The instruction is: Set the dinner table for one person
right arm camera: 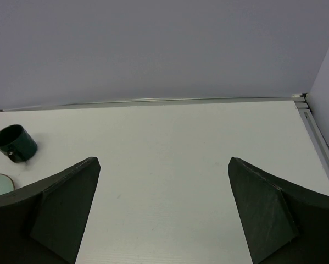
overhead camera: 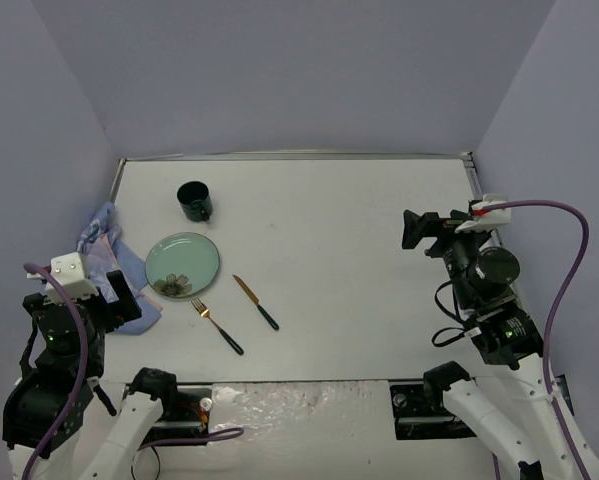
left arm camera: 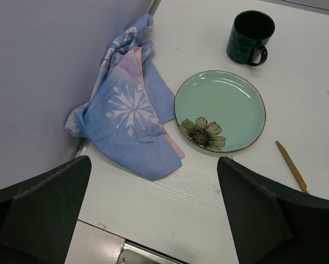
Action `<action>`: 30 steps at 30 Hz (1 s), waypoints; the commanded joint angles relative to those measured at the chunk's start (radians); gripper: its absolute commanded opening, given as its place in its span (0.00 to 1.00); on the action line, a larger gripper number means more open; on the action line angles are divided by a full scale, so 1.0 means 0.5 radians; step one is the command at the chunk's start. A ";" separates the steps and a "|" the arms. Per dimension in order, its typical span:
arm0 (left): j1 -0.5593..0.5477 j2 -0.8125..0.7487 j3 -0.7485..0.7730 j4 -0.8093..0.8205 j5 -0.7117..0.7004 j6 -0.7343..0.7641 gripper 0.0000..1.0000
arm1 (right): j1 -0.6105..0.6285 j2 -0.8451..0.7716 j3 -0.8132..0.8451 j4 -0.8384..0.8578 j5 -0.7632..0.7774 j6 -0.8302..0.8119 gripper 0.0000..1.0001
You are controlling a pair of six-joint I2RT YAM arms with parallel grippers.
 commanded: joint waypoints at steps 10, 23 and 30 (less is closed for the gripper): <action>-0.003 0.553 0.098 -0.025 -0.277 -0.328 0.97 | 0.007 0.190 -0.043 0.186 -0.102 0.317 1.00; 0.619 1.791 0.033 0.773 0.127 -0.547 0.97 | 0.010 0.347 -0.074 0.158 -0.562 0.424 1.00; 0.922 2.270 0.140 1.074 0.270 -0.547 0.97 | 0.010 0.301 -0.102 0.158 -0.585 0.390 1.00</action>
